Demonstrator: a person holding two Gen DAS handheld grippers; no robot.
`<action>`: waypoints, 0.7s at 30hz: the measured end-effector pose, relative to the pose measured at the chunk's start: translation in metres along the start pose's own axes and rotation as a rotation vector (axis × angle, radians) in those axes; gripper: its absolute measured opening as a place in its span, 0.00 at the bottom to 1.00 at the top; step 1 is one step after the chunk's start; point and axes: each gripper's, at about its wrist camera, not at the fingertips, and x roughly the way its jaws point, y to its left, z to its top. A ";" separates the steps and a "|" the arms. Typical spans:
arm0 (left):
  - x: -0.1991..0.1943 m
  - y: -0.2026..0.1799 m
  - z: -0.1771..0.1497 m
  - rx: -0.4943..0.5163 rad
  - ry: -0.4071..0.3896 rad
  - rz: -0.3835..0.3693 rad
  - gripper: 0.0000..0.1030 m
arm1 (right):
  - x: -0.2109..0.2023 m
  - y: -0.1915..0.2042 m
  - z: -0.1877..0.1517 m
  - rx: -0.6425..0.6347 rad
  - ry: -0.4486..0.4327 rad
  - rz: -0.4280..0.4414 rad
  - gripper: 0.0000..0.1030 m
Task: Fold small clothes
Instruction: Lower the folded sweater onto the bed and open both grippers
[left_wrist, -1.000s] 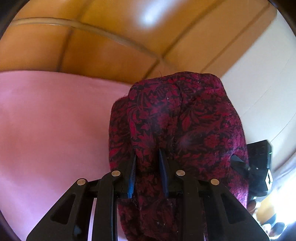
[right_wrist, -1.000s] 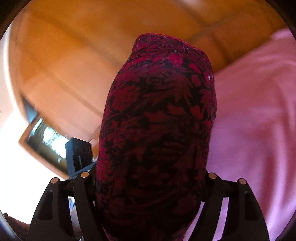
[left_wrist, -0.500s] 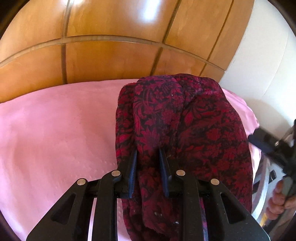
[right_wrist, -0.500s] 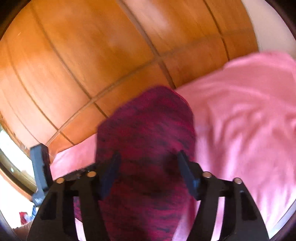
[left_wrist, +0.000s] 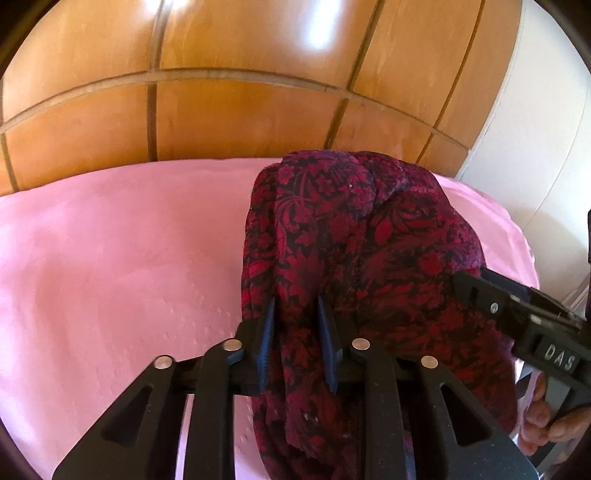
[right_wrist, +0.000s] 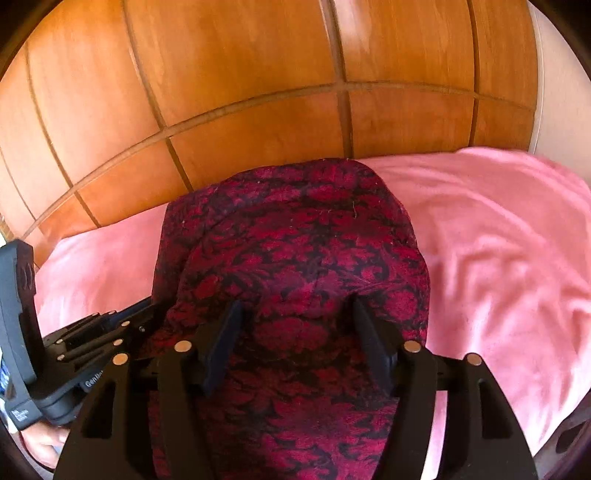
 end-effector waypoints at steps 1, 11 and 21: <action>-0.004 -0.001 -0.001 0.007 -0.009 0.008 0.28 | -0.003 0.000 -0.001 0.002 -0.008 0.005 0.73; -0.044 0.002 -0.009 -0.011 -0.081 0.059 0.49 | -0.031 0.009 -0.018 0.047 -0.055 -0.045 0.86; -0.083 0.012 -0.025 -0.021 -0.145 0.127 0.69 | -0.059 0.028 -0.043 0.071 -0.087 -0.127 0.91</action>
